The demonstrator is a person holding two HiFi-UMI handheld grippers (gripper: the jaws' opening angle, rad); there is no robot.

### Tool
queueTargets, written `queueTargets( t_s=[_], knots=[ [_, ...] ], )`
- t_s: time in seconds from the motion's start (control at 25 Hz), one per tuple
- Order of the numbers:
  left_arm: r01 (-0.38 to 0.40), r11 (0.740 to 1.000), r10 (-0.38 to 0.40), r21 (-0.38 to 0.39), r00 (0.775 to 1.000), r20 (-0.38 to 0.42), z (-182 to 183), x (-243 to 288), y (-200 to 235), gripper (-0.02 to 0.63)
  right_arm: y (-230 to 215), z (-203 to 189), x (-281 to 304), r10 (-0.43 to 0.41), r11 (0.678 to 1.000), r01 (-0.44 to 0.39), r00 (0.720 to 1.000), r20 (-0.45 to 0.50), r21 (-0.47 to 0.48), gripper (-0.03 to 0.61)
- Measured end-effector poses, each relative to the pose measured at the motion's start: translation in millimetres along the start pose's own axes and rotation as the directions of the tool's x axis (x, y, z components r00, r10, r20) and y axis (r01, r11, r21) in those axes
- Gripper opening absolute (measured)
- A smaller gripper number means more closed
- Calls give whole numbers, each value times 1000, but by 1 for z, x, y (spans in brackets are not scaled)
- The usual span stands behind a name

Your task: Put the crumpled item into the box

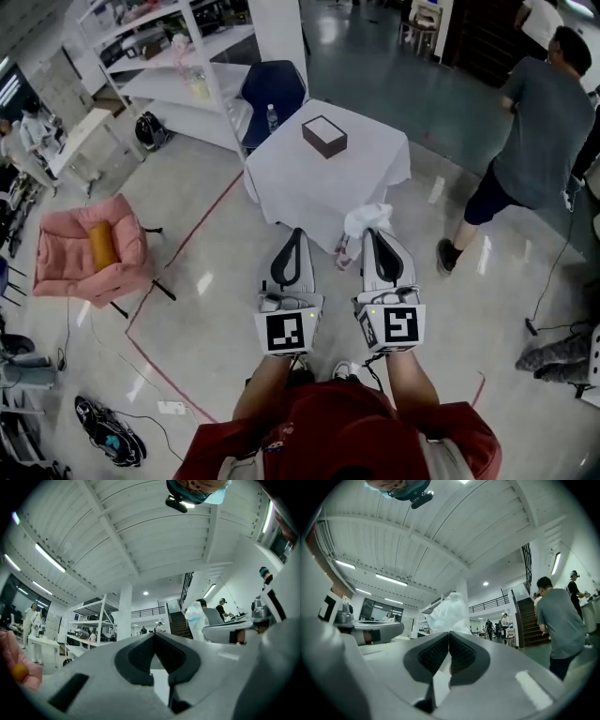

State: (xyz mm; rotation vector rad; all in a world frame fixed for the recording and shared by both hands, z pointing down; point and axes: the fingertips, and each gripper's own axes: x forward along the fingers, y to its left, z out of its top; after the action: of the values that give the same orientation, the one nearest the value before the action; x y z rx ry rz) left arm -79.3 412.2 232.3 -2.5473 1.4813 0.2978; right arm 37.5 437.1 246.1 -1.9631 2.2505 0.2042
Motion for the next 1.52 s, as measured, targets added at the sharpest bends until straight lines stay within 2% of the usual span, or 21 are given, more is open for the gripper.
queueTargets(
  t_s=[0.32, 0.56, 0.72, 1.08, 1.4, 1.52],
  knots=[
    [-47, 999, 47, 12, 999, 18, 10, -10, -20, 3, -8, 10, -16, 60, 998, -61, 998, 25, 27, 6],
    [-55, 998, 56, 39, 998, -34, -3, -15, -36, 3, -16, 6, -26, 86, 996, -87, 996, 29, 31, 6],
    [-63, 998, 63, 10, 998, 10, 5, -11, -42, 3, -21, 1, -25, 85, 996, -86, 996, 21, 28, 5],
    [-82, 997, 82, -2, 997, 11, -11, 6, -1, 3, 4, -15, 15, 120, 993, -120, 993, 9, -4, 6],
    [-60, 998, 60, -19, 998, 11, -28, 49, 40, 3, 8, -23, 72, 101, 994, -100, 995, 11, -37, 6],
    [-39, 999, 39, -3, 999, -9, -38, 68, 52, 3, 8, -25, 96, 89, 995, -89, 996, 9, -41, 6]
  ],
)
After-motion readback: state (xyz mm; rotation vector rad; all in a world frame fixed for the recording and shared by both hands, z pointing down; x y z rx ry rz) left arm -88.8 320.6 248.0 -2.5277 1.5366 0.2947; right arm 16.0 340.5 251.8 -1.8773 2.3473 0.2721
